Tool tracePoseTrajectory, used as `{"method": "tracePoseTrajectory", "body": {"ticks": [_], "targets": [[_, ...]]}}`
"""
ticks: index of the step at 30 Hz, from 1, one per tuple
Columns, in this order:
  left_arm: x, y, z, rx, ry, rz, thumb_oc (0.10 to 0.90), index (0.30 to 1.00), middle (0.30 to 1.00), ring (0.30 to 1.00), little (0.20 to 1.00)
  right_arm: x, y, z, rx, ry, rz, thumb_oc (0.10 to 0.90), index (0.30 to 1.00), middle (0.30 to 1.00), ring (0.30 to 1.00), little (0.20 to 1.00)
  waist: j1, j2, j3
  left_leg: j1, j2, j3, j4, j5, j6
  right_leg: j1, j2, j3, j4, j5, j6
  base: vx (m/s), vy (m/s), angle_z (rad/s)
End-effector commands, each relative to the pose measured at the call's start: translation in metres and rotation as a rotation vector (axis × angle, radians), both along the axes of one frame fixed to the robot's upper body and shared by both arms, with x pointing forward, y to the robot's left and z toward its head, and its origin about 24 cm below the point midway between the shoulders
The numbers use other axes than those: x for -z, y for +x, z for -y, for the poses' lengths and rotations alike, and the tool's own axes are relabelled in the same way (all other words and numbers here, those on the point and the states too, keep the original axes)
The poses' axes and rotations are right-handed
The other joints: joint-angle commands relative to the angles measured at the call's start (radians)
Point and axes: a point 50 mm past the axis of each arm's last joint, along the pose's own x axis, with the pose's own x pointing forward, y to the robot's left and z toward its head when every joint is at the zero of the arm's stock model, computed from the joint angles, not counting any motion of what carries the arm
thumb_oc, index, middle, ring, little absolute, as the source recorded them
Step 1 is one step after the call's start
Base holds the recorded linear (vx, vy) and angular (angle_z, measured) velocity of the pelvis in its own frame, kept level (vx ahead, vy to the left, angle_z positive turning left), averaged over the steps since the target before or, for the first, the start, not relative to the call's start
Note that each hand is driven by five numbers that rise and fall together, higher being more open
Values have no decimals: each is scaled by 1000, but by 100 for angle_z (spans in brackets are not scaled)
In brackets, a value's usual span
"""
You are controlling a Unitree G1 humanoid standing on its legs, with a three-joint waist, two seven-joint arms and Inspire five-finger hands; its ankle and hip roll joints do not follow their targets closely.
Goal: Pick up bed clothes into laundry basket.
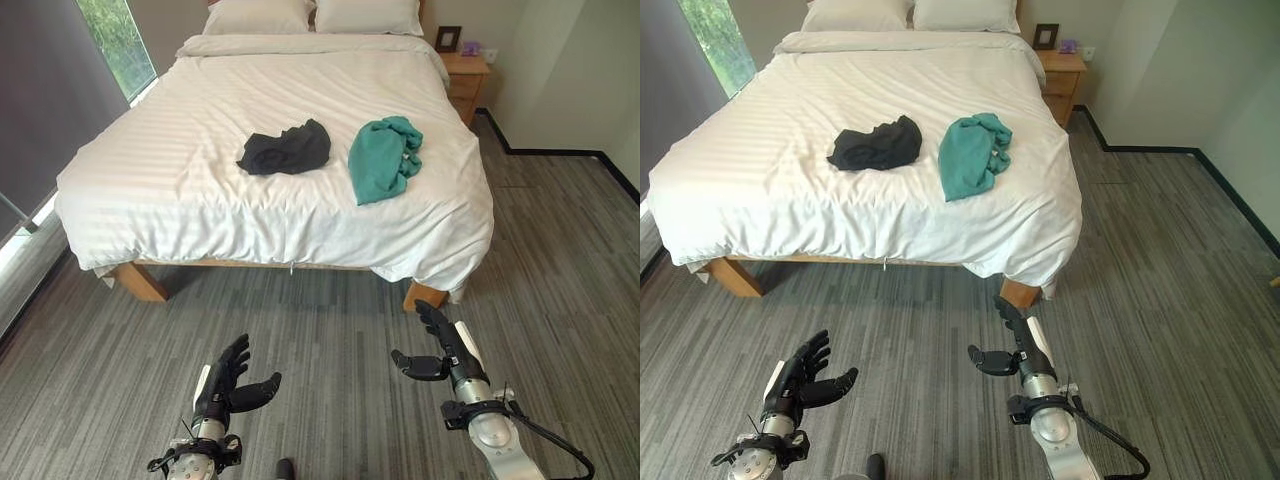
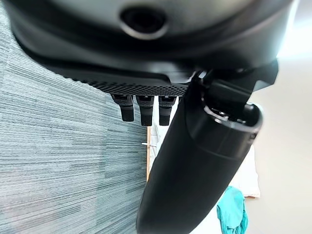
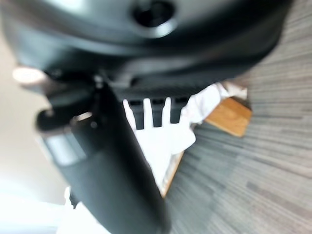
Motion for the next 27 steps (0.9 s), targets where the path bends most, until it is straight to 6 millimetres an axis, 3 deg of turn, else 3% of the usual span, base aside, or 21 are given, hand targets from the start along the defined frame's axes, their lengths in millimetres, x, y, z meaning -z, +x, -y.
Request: {"method": "tracePoseTrajectory", "body": {"ticks": [1, 3, 4, 5, 7, 8, 11, 13, 15, 16, 17, 18, 20, 21, 22, 23, 25, 27], "targets": [[-53, 36, -20, -37, 63, 282, 800, 900, 900, 900, 900, -43, 30, -7, -21, -4, 235, 800, 900, 900, 900, 900, 36, -20, 70, 92, 27, -51, -4, -142, -11, -205, -96, 33, 154, 335, 95, 89, 105, -10], [-53, 36, -20, -36, 57, 280, 800, 900, 900, 900, 900, -44, 30, -8, -17, 2, 236, 800, 900, 900, 900, 900, 33, -33, 78, 113, 19, -46, -5, -168, -16, -246, -129, -14, 93, 336, 95, 266, -49, -3], [-55, 37, -21, -31, 63, 282, 800, 900, 900, 900, 900, -45, 31, -8, -5, 12, 245, 800, 900, 900, 900, 900, 30, -55, 86, 130, 16, -60, -5, -192, -38, -245, -137, -57, -60, 331, 95, 295, -132, 4], [-55, 37, -21, -31, 64, 282, 800, 900, 900, 900, 900, -45, 31, -8, -5, 13, 245, 800, 900, 900, 900, 900, 27, -51, 87, 132, 21, -63, -5, -193, -40, -234, -131, -65, -71, 334, 95, 312, -176, 14], [-59, 41, -23, -20, 79, 295, 800, 900, 900, 900, 900, -48, 32, -8, 13, 23, 262, 800, 900, 900, 900, 900, 22, -71, 95, 155, 33, -79, -5, -217, -70, -230, -126, -104, -245, 342, 95, 348, -180, 29], [-64, 50, -24, -13, 99, 320, 800, 900, 900, 900, 900, -51, 35, -9, 27, 40, 284, 800, 900, 900, 900, 900, 7, -79, 100, 177, 64, -98, -5, -236, -96, -248, -107, -96, -346, 373, 95, 524, -208, 44], [-68, 57, -24, -7, 112, 339, 800, 900, 900, 900, 900, -56, 40, -13, 23, 52, 310, 800, 900, 900, 900, 900, -5, -83, 99, 210, 101, -104, -5, -266, -121, -285, -97, -77, -368, 399, 95, 492, -132, 66], [-66, 59, -20, 5, 104, 335, 800, 900, 900, 900, 900, -56, 41, -17, 11, 78, 306, 800, 900, 900, 900, 900, -35, -105, 65, 264, 122, -120, -5, -322, -133, -276, -79, -39, -365, 405, 95, 601, -76, 71], [-65, 58, -17, 9, 96, 332, 800, 900, 900, 900, 900, -55, 40, -17, 3, 75, 299, 800, 900, 900, 900, 900, -48, -97, 53, 276, 145, -129, -5, -329, -137, -267, -67, -29, -360, 404, 95, 422, -81, 19], [-64, 57, -15, 12, 88, 332, 800, 900, 900, 900, 900, -54, 39, -17, -2, 75, 297, 800, 900, 900, 900, 900, -60, -79, 33, 282, 183, -139, 4, -302, -149, -262, -46, -34, -356, 400, 94, 584, -154, 59], [-63, 56, -13, 13, 76, 329, 800, 900, 900, 900, 900, -52, 38, -18, -7, 82, 290, 800, 900, 900, 900, 900, -71, -57, 19, 254, 220, -149, 71, -260, -162, -245, -16, -38, -349, 384, 81, 702, -298, 74], [-67, 59, -13, 12, 55, 344, 800, 900, 900, 900, 900, -53, 41, -19, -31, 61, 288, 800, 900, 900, 900, 900, -52, -39, 25, 128, 253, -180, 336, -83, -184, -187, 41, -62, -359, 339, 22, 512, -300, 51], [-71, 62, -12, 32, 58, 360, 800, 900, 900, 900, 900, -56, 45, -18, -31, 74, 303, 800, 900, 900, 900, 900, -39, -68, 47, -5, 235, -204, 543, -9, -148, -134, 65, -82, -378, 283, -29, 346, -299, 2], [-76, 64, -12, 44, 60, 376, 800, 900, 900, 900, 900, -57, 46, -16, -17, 76, 306, 800, 900, 900, 900, 900, -19, -77, 61, -60, 220, -199, 643, 3, -137, -104, 80, -79, -386, 257, -48, 321, -273, -15], [-79, 67, -11, 55, 69, 390, 800, 900, 900, 900, 900, -59, 49, -13, -11, 63, 310, 800, 900, 900, 900, 900, -3, -102, 81, -147, 167, -199, 752, -38, -127, -90, 67, -68, -388, 238, -57, 425, -245, -21], [-85, 69, -12, 65, 82, 417, 800, 900, 900, 900, 900, -61, 50, -10, -3, 65, 313, 800, 900, 900, 900, 900, 23, -113, 103, -274, 110, -157, 852, -115, -124, -56, 74, -46, -388, 202, -56, 391, -138, -19], [-88, 70, -12, 73, 91, 427, 800, 900, 900, 900, 900, -61, 51, -9, -1, 66, 314, 800, 900, 900, 900, 900, 28, -124, 104, -316, 95, -131, 824, -126, -118, -56, 69, -46, -388, 191, -53, 225, -8, -34], [-91, 70, -13, 70, 110, 442, 800, 900, 900, 900, 900, -59, 50, -8, 4, 61, 303, 800, 900, 900, 900, 900, 48, -128, 110, -374, 110, -51, 737, -158, -105, -21, 81, -38, -388, 165, -46, 279, 109, -10]]}}
